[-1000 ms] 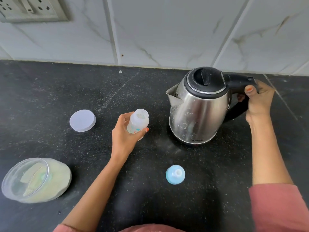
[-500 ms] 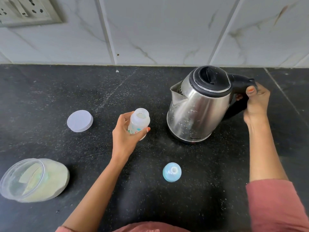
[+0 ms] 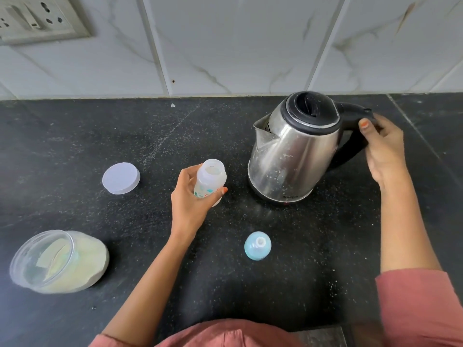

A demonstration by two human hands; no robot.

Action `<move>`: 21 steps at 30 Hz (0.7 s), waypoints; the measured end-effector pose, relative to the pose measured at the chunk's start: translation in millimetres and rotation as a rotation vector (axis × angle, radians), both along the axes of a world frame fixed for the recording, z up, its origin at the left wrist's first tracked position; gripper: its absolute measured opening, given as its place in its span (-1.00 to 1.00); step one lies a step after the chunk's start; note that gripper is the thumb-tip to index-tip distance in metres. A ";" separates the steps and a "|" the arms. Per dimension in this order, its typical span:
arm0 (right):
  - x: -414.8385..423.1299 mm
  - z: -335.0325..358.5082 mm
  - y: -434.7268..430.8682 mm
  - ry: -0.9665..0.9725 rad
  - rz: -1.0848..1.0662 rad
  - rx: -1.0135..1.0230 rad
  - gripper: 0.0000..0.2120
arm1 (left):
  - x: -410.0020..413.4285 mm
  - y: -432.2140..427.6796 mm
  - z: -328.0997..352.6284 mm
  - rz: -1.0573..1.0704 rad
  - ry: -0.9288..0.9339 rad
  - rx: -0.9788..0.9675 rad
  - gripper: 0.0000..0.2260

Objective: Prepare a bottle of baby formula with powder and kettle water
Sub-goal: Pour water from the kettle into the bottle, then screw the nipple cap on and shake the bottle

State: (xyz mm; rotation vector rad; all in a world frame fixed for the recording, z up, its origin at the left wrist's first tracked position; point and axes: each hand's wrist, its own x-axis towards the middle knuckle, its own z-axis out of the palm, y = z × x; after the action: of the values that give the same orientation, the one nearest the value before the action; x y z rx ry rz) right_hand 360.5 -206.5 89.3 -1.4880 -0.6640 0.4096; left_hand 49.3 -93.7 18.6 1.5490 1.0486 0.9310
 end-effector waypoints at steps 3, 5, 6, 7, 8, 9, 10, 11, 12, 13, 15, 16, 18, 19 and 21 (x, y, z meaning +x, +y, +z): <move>-15.9 5.2 -5.5 -0.045 -0.138 -0.027 -0.54 | -6.1 -6.7 0.4 -0.014 -0.010 0.000 -0.52; -26.8 6.9 -7.2 -0.054 -0.249 -0.004 -0.62 | -11.0 -11.4 1.6 -0.028 -0.022 -0.002 -0.52; -32.0 7.3 -8.1 -0.065 -0.306 0.015 -0.63 | -13.6 -13.7 2.0 -0.035 -0.027 -0.001 -0.52; -37.2 7.2 -9.5 -0.080 -0.357 0.024 -0.65 | -16.2 -16.1 2.5 -0.043 -0.032 -0.002 -0.52; -43.9 6.9 -11.0 -0.093 -0.396 0.019 -0.68 | -18.8 -18.4 2.8 -0.051 -0.035 -0.004 -0.52; -50.7 6.0 -12.9 -0.098 -0.423 0.006 -0.70 | -21.6 -21.0 3.1 -0.058 -0.038 -0.006 -0.52; -57.8 4.4 -14.8 -0.102 -0.439 -0.006 -0.72 | -24.8 -23.3 2.9 -0.066 -0.038 -0.008 -0.52; -65.9 2.0 -16.5 -0.103 -0.443 -0.018 -0.73 | -28.1 -25.5 2.2 -0.075 -0.037 -0.012 -0.52; -75.1 -0.7 -17.8 -0.107 -0.434 -0.032 -0.75 | -31.9 -27.3 1.1 -0.084 -0.036 -0.018 -0.52; -86.2 -3.8 -19.0 -0.113 -0.415 -0.053 -0.77 | -35.8 -29.1 -0.1 -0.094 -0.036 -0.023 -0.52; -110.8 -10.7 -21.3 -0.105 -0.352 -0.107 -0.80 | -44.6 -32.4 -3.0 -0.114 -0.033 -0.032 -0.52; -124.1 -14.3 -22.5 -0.094 -0.313 -0.139 -0.81 | -49.0 -34.0 -4.3 -0.121 -0.028 -0.034 -0.52; -150.4 -21.8 -25.6 -0.079 -0.225 -0.214 -0.82 | -58.1 -37.4 -6.0 -0.134 -0.019 -0.038 -0.52; -162.7 -26.0 -26.6 -0.071 -0.186 -0.246 -0.82 | -62.3 -38.8 -6.8 -0.143 -0.017 -0.039 -0.52; -184.5 -34.8 -28.3 -0.055 -0.129 -0.303 -0.81 | -70.4 -41.0 -8.9 -0.166 -0.009 -0.043 -0.51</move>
State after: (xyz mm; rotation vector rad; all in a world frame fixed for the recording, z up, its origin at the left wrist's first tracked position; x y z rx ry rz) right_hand 176.0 -234.8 54.5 -1.8251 -0.5621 0.3825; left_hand -21.1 -134.7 9.7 1.5692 0.9124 0.7959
